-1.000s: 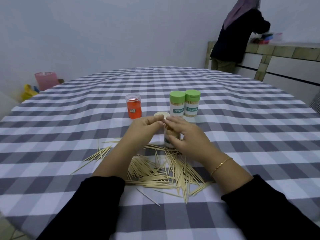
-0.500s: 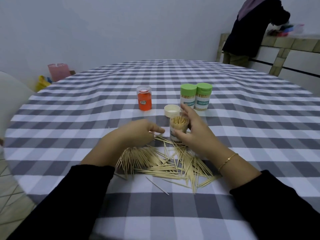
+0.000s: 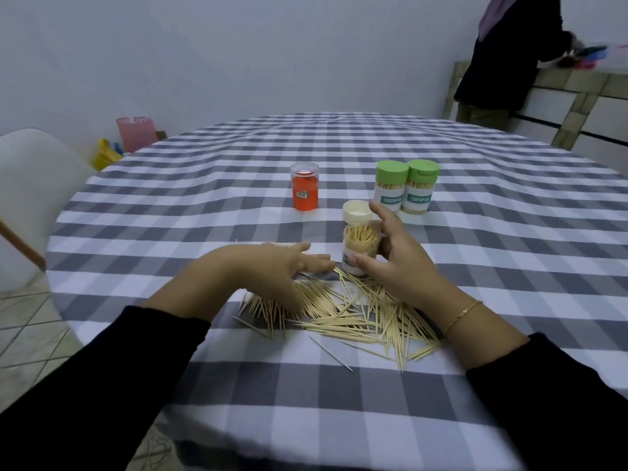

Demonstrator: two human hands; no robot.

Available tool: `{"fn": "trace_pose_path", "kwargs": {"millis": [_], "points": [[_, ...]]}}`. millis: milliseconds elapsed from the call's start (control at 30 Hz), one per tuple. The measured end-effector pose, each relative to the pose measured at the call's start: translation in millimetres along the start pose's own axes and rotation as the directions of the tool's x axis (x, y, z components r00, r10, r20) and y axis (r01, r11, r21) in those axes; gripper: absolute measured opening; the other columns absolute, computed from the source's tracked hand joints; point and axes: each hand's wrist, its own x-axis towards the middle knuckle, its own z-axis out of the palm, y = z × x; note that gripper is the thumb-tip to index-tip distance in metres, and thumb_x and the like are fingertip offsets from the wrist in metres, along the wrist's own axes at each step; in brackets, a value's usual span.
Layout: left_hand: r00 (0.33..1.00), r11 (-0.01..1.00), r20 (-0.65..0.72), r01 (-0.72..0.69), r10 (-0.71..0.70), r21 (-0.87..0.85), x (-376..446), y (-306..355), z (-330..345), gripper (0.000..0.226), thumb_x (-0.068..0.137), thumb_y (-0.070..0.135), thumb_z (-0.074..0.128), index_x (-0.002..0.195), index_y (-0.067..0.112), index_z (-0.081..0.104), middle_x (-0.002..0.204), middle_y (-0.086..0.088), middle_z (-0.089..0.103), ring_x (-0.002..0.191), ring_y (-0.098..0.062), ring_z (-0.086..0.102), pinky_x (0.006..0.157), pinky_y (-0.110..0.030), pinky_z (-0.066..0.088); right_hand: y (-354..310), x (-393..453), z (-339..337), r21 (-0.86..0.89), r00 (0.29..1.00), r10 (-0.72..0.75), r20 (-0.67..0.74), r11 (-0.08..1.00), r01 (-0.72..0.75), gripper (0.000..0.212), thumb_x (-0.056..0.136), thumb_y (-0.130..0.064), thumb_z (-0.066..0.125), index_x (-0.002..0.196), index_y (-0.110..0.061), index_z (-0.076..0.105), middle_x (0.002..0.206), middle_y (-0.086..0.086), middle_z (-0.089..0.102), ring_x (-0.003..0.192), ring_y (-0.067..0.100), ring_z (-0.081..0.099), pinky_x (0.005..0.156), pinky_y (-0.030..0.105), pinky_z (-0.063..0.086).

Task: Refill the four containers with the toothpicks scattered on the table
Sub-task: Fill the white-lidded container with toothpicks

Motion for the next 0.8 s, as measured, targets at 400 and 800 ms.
{"fn": "trace_pose_path", "kwargs": {"millis": [400,800], "points": [[0.988,0.962,-0.123,-0.055,0.09,0.267,20,15,8,0.063,0.096,0.033,0.052,0.149,0.045,0.02,0.162,0.002,0.015,0.146,-0.022,0.019,0.113,-0.036,0.014,2,2,-5,-0.018,0.999,0.006,-0.037,1.0,-0.007,0.086,0.079,-0.024,0.075,0.146,-0.035,0.022,0.139,-0.002,0.045,0.123,0.018,0.051,0.103,0.041,0.044],[0.93,0.863,-0.307,-0.02,0.201,0.506,49,12,22,0.065,0.099,0.008,0.049,0.151,0.036,0.024,0.152,0.009,0.039,0.139,-0.025,0.035,0.108,-0.039,0.04,0,2,-8,-0.066,0.997,0.022,-0.07,0.997,-0.027,0.085,0.081,-0.026,0.074,0.147,-0.034,0.021,0.134,-0.005,0.046,0.119,0.016,0.051,0.099,0.036,0.047]]}}
